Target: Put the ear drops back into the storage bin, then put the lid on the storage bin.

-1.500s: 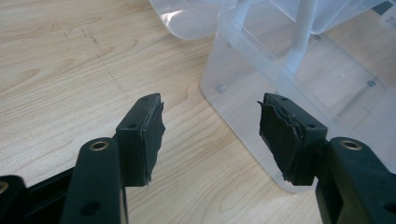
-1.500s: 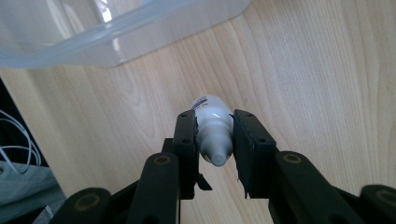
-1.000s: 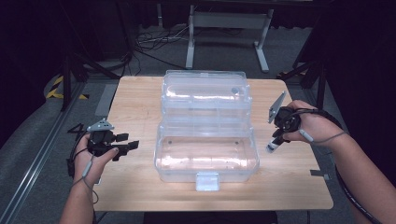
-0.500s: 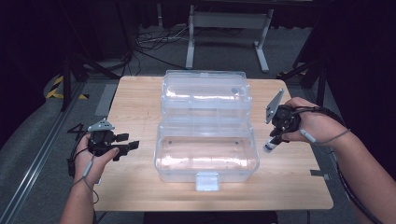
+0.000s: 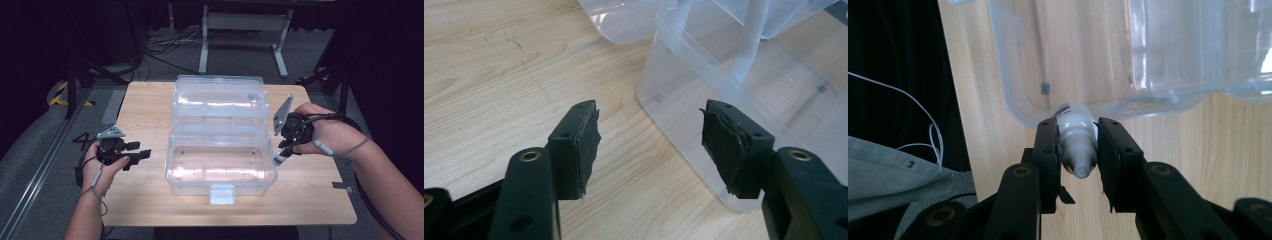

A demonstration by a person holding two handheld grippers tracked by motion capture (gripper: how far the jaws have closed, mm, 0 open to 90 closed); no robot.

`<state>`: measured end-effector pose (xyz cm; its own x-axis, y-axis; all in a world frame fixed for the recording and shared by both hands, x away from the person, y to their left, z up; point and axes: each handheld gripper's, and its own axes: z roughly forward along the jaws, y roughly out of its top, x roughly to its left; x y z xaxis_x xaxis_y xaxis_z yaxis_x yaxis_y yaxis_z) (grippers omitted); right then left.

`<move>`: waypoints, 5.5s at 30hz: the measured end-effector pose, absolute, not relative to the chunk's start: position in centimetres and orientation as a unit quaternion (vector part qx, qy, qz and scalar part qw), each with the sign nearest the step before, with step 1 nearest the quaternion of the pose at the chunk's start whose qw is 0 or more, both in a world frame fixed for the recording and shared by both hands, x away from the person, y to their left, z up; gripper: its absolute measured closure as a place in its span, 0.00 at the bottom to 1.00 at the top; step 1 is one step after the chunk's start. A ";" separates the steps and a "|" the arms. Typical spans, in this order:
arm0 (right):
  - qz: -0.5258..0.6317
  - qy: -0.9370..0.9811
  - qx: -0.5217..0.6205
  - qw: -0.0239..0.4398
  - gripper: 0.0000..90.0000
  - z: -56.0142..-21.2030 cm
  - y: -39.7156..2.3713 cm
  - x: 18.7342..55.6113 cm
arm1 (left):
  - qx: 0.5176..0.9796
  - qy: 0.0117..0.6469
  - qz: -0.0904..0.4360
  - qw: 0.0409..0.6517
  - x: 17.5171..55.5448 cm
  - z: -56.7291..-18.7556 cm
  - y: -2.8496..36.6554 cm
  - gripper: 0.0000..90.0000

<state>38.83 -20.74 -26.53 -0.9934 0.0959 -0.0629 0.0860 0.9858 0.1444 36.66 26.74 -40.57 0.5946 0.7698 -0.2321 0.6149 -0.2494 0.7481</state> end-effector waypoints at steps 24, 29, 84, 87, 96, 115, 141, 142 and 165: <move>0.041 0.999 0.007 0.009 0.80 -29.2 -16.8 38.0 | 0.784 0.446 0.088 0.423 36.7 -40.9 27.0 0.44; 0.016 1.000 -0.001 0.006 0.80 -30.5 -16.3 38.3 | 0.784 0.446 0.088 0.423 36.7 -41.0 27.1 0.44; -0.018 0.999 -0.009 -0.027 0.79 -39.0 -16.1 39.8 | 0.784 0.453 0.083 0.417 36.9 -41.4 27.3 0.44; -0.016 1.000 -0.003 -0.026 0.79 -39.0 -16.2 39.8 | 0.784 0.453 0.083 0.417 36.9 -41.4 27.3 0.44; -0.013 1.000 0.002 -0.028 0.74 -38.5 -16.3 39.6 | 0.785 0.452 0.080 0.415 36.9 -41.5 27.3 0.44; 0.085 0.996 0.011 -0.022 0.68 -33.8 -16.7 37.3 | 0.783 0.442 0.081 0.430 37.0 -40.6 26.7 0.43; 0.102 0.995 0.009 -0.009 0.90 -39.7 -14.6 35.4 | 0.807 0.388 0.082 0.437 37.3 -37.3 23.7 0.42; 0.102 0.995 0.009 -0.009 0.90 -39.7 -14.6 35.4 | 0.807 0.388 0.082 0.437 37.3 -37.3 23.7 0.42; 0.111 0.994 0.003 0.015 0.93 -40.0 -14.9 34.9 | 0.836 0.309 0.096 0.443 40.2 -32.1 19.1 0.40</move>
